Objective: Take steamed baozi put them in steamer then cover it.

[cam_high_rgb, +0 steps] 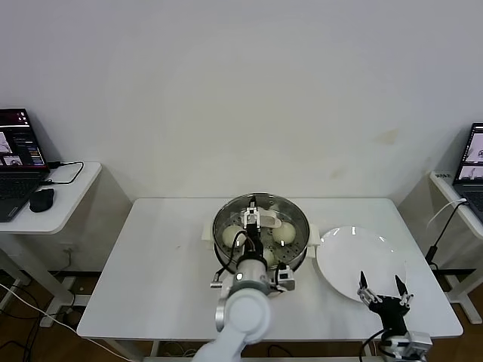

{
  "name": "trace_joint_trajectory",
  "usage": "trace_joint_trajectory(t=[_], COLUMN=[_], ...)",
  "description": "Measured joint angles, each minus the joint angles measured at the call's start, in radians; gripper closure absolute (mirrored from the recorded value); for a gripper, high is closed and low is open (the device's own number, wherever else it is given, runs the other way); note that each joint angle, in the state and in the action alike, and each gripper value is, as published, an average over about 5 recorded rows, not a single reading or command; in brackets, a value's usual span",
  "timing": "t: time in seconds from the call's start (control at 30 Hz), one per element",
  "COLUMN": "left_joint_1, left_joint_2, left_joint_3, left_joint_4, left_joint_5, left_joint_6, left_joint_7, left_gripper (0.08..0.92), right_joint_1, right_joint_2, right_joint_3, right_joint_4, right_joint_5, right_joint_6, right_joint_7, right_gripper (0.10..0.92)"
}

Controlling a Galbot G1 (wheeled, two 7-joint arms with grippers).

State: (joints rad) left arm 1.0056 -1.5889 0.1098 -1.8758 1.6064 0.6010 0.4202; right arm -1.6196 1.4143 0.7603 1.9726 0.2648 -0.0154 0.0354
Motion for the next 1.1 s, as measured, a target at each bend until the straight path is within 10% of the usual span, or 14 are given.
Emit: trace_joint_trajectory(t=[0.6,1.1], left_joint_1=[0.2,0.535], left_joint_2=[0.177,0.196], left_joint_3=[-0.407,-0.704], left_joint_4=[-0.321,-0.264], left_joint_5=[-0.63,-1.323], left_joint_6=[-0.136,-0.436], left_joint_7=[-0.17,-0.399], left_gripper=[0.177,0.177], right_joint_1=[-0.043,-0.054], right_joint_2=[-0.136,-0.238], right_joint_3=[-0.017,-0.06], right_joint_4=[0.007,0.031], right_joint_5=[0.065,0.103], right_joint_6=[0.007,-0.042], right_joint_7=[-0.003,0.015], right_gripper=[0.203,0.203])
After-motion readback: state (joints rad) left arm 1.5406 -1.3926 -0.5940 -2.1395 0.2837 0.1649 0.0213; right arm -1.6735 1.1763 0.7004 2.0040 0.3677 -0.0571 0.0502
